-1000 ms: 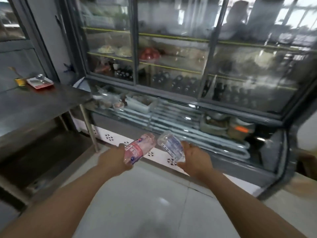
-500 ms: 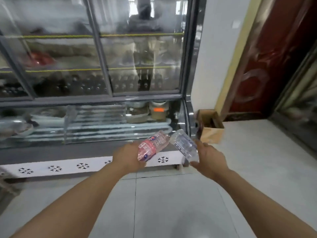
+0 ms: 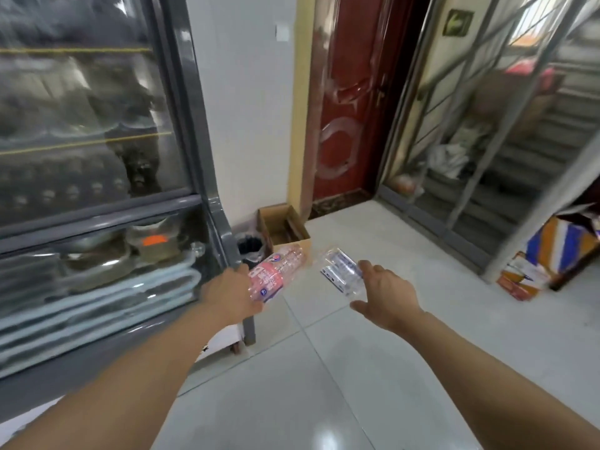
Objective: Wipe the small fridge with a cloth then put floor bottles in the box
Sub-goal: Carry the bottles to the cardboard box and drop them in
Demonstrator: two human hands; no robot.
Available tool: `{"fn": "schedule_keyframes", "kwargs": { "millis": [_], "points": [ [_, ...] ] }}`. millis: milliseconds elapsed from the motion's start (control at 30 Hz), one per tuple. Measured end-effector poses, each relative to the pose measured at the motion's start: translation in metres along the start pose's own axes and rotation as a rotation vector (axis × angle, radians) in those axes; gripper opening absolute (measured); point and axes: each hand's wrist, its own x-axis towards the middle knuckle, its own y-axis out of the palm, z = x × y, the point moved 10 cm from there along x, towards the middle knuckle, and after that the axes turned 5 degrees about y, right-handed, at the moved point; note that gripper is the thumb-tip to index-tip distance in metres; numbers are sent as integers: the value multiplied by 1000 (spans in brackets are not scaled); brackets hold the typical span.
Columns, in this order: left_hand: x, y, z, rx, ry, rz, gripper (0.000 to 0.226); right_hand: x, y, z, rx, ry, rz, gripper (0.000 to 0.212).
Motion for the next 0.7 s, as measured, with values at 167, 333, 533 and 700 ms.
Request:
{"fn": "schedule_keyframes", "kwargs": {
  "millis": [167, 333, 533, 700],
  "points": [
    [91, -9, -48, -21, 82, 9, 59, 61, -2, -62, 16, 83, -7, 61],
    [180, -9, -106, -3, 116, 13, 67, 134, 4, -128, 31, 111, -30, 66],
    [290, -6, -167, -22, 34, -21, 66, 247, 13, -203, 8, 21, -23, 66],
    [359, -9, -205, -16, -42, -39, 70, 340, 8, -248, 19, -80, 6, 68]
  ]
}}
